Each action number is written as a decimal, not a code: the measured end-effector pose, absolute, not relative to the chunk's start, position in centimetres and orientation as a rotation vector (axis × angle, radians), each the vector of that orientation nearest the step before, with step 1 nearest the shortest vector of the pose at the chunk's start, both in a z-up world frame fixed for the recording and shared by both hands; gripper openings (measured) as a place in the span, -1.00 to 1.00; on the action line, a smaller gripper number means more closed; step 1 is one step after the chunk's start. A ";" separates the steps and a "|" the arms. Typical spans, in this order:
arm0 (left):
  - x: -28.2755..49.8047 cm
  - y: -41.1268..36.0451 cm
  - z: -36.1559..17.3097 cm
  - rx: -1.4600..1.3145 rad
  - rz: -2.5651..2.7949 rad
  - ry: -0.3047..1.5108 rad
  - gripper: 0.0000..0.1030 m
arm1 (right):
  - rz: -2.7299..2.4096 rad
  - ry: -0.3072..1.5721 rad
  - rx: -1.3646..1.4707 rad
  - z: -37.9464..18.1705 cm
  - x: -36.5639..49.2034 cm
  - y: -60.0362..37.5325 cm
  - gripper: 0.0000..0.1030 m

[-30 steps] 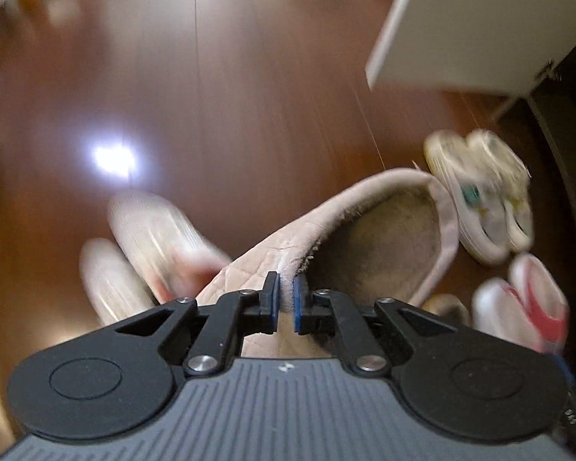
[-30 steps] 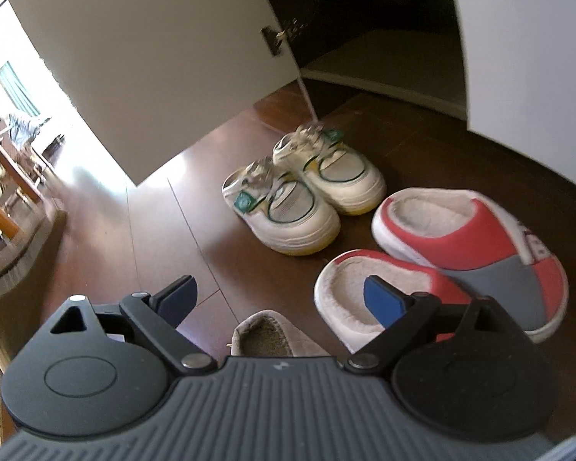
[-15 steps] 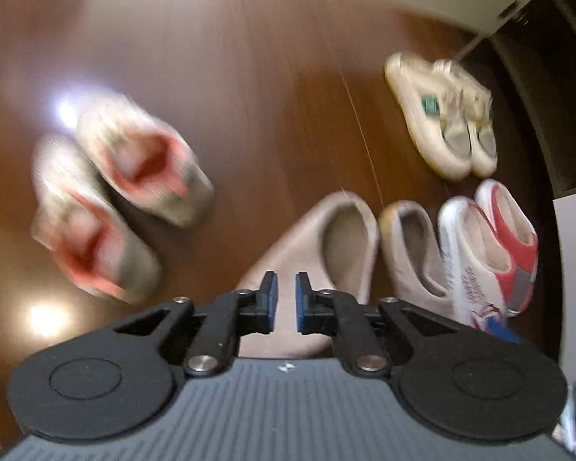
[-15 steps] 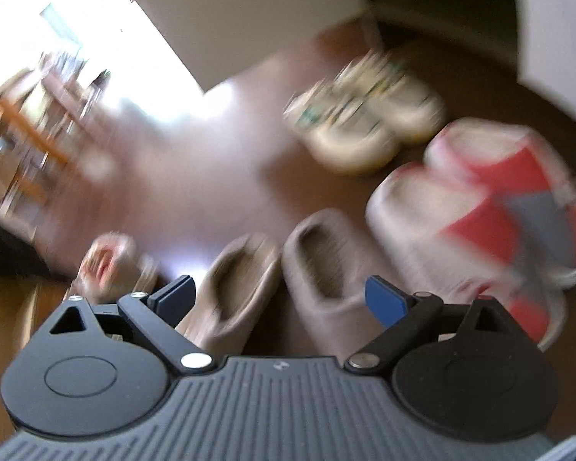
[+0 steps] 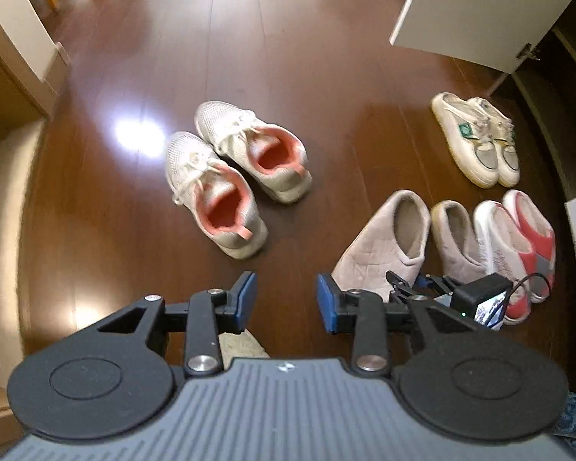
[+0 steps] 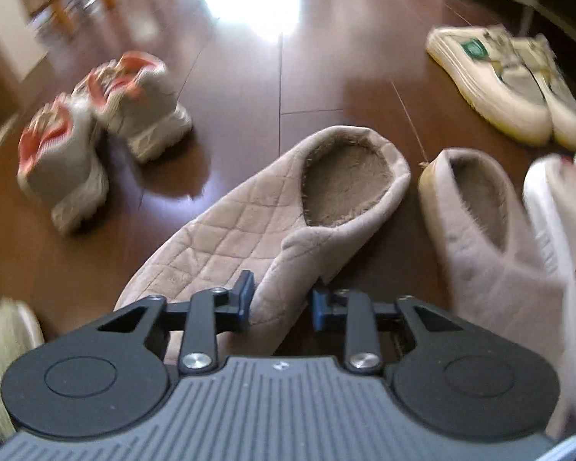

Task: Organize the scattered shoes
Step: 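Set the beige slipper beside the first one with the left gripper, then grasp a white sneaker with salmon lining with the right gripper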

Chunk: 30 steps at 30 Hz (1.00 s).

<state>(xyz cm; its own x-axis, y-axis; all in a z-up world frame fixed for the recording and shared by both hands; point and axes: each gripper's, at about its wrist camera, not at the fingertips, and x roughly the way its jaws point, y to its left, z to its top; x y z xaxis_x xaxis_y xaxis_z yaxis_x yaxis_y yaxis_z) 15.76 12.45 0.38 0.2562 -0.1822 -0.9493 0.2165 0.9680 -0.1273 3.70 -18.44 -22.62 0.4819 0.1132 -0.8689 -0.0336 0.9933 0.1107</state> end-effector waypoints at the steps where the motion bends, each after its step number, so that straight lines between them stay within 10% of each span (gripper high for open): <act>1: 15.8 12.1 0.7 0.041 -0.289 1.267 -0.20 | 0.146 1.072 0.026 -22.4 3.1 -19.3 -0.54; 5: 15.2 10.4 1.6 0.110 -0.345 1.223 -0.20 | 0.250 1.088 -0.083 -21.7 1.0 -22.4 -0.49; 10: 15.2 9.1 1.5 0.142 -0.372 1.232 -0.19 | 0.170 1.050 -0.055 -19.9 -1.2 -24.1 0.52; 13: 15.3 9.0 1.4 0.147 -0.365 1.238 -0.19 | 0.163 1.064 0.008 -20.3 -1.6 -23.4 0.35; 14: 15.3 9.1 1.4 0.148 -0.362 1.238 -0.19 | 0.154 1.089 -0.016 -21.0 -1.4 -22.9 -0.31; 17: 15.3 9.1 1.5 0.153 -0.349 1.237 -0.19 | 0.155 1.103 -0.070 -22.0 -1.2 -22.2 -0.63; 24: 15.5 9.9 1.0 0.155 -0.337 1.253 -0.19 | 0.122 1.129 -0.119 -21.4 -1.4 -24.6 -0.63; 30: 16.2 12.4 0.2 0.157 -0.300 1.265 -0.08 | 0.099 1.107 -0.042 -18.7 -1.3 -25.2 -0.07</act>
